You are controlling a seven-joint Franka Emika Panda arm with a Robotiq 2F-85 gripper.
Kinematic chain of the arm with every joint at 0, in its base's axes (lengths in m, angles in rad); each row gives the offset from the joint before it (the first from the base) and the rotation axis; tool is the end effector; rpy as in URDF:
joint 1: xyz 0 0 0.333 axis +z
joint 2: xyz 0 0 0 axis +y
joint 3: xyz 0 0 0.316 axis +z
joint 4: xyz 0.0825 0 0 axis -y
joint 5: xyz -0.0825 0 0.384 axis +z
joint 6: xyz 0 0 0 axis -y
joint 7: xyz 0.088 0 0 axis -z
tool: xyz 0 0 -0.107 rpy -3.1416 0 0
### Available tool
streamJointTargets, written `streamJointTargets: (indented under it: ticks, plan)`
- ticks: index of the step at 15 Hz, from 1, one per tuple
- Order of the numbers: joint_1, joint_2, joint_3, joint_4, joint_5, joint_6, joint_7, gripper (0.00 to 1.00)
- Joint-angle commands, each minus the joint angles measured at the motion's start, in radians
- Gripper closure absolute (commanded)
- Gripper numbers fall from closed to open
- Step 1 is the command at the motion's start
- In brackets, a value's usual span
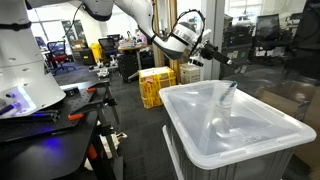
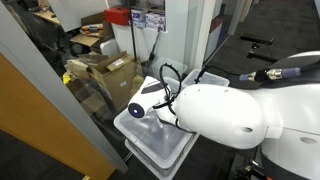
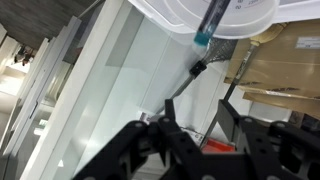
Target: Pick up the marker and put it in the measuring cup
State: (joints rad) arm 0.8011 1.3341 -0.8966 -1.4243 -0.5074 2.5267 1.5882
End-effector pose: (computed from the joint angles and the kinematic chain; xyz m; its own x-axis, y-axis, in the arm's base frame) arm 0.7132 0.0828 0.0870 0.5460 -0.1379 0.8263 -0.7263 -0.5696 0.3848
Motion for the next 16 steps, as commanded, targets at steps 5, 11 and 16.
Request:
streamJointTargets:
  ticks: [5,11,16]
  plan:
    - [0.016,-0.010,-0.007,-0.022,-0.016,-0.003,0.049,0.00]
    - [-0.002,-0.005,0.009,0.004,-0.014,-0.008,0.035,0.00]
    - [0.000,-0.005,0.009,0.003,-0.014,-0.008,0.035,0.00]
